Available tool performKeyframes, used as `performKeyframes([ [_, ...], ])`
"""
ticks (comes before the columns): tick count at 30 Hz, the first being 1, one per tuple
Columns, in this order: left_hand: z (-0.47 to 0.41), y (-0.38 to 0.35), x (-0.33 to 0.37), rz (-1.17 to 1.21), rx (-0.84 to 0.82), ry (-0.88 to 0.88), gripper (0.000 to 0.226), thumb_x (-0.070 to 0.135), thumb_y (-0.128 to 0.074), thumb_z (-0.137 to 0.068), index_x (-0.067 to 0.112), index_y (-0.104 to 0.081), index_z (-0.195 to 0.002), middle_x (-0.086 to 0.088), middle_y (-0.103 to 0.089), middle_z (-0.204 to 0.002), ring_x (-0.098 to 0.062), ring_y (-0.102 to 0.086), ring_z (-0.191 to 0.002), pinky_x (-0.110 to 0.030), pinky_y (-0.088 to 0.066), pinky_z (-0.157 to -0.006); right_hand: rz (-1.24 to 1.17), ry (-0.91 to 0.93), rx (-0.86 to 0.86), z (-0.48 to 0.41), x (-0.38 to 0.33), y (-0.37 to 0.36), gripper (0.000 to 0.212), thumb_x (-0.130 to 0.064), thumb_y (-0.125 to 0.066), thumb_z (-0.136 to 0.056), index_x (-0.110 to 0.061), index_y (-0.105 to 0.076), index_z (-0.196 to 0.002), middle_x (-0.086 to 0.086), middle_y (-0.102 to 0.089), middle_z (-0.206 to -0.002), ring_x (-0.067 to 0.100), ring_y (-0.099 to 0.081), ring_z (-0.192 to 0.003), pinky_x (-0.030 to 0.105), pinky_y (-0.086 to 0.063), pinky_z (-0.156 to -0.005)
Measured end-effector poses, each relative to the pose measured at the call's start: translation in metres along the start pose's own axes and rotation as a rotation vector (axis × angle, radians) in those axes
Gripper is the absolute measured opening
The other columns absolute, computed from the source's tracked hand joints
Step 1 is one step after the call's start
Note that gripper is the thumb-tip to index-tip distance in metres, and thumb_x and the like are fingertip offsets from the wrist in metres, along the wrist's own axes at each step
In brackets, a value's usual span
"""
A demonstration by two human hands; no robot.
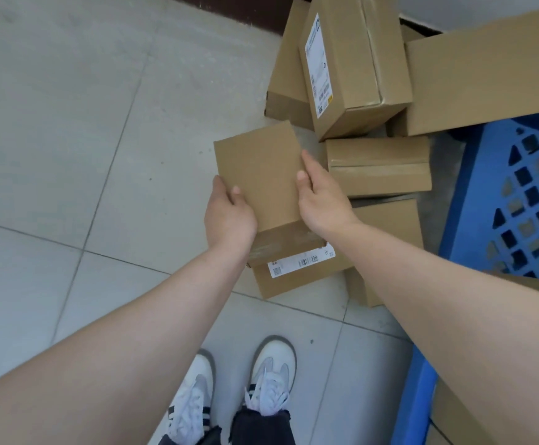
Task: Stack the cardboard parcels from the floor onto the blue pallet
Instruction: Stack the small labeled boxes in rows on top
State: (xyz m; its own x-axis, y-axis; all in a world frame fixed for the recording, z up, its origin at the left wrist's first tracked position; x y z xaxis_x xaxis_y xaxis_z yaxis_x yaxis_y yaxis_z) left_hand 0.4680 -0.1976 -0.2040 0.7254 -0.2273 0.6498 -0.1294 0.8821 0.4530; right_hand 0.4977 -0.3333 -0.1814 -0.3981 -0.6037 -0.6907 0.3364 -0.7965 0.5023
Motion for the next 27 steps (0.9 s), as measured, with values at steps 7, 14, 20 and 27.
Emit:
performKeyframes([
  [7, 0.059, 0.024, 0.042, 0.027, 0.036, -0.168, 0.048, 0.023, -0.035, -0.102, 0.016, -0.029, -0.149, 0.002, -0.040, -0.150, -0.014, -0.037, -0.137, -0.024, -0.029, -0.112, -0.010, 0.047, 0.226, 0.054, -0.025, 0.033, 0.045, -0.026, -0.031, -0.102, -0.015, -0.031, -0.146, -0.002, -0.037, -0.149, 0.013, -0.032, -0.138, 0.018, -0.022, -0.106],
  [14, 0.140, 0.052, 0.097, 0.094, -0.007, -0.294, 0.045, 0.019, -0.037, -0.102, 0.016, -0.034, -0.147, 0.006, -0.039, -0.150, -0.006, -0.035, -0.137, -0.011, -0.024, -0.105, -0.155, 0.027, 0.398, 0.140, -0.058, 0.083, 0.046, -0.029, -0.031, -0.101, -0.022, -0.028, -0.146, -0.008, -0.037, -0.149, 0.007, -0.032, -0.136, 0.021, -0.026, -0.110],
  [20, 0.222, 0.068, 0.138, 0.109, -0.126, -0.411, 0.045, 0.020, -0.036, -0.102, 0.018, -0.033, -0.147, 0.008, -0.038, -0.150, -0.004, -0.034, -0.137, -0.007, -0.021, -0.099, -0.199, 0.026, 0.558, 0.222, -0.080, 0.132, 0.045, -0.029, -0.030, -0.102, -0.021, -0.030, -0.146, -0.007, -0.039, -0.147, 0.007, -0.036, -0.134, 0.018, -0.027, -0.107],
  [27, 0.316, 0.057, 0.183, 0.167, -0.267, -0.531, 0.044, 0.020, -0.035, -0.102, 0.017, -0.034, -0.147, 0.009, -0.036, -0.151, -0.003, -0.032, -0.138, -0.015, -0.023, -0.112, -0.238, 0.019, 0.752, 0.306, -0.085, 0.198, 0.045, -0.029, -0.030, -0.102, -0.020, -0.029, -0.146, -0.008, -0.039, -0.147, 0.007, -0.035, -0.134, 0.015, -0.026, -0.103],
])
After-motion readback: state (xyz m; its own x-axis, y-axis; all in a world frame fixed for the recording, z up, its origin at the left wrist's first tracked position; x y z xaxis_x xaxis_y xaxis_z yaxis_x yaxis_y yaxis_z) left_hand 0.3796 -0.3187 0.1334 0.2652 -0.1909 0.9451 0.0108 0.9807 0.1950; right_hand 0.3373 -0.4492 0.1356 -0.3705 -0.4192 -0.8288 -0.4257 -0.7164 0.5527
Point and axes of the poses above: each hand's wrist, its own z-axis away from the middle knuckle, its own y-axis out of the back of the hand, x = y × z, the point moved 2 cm from there along -z, towards the middle knuckle
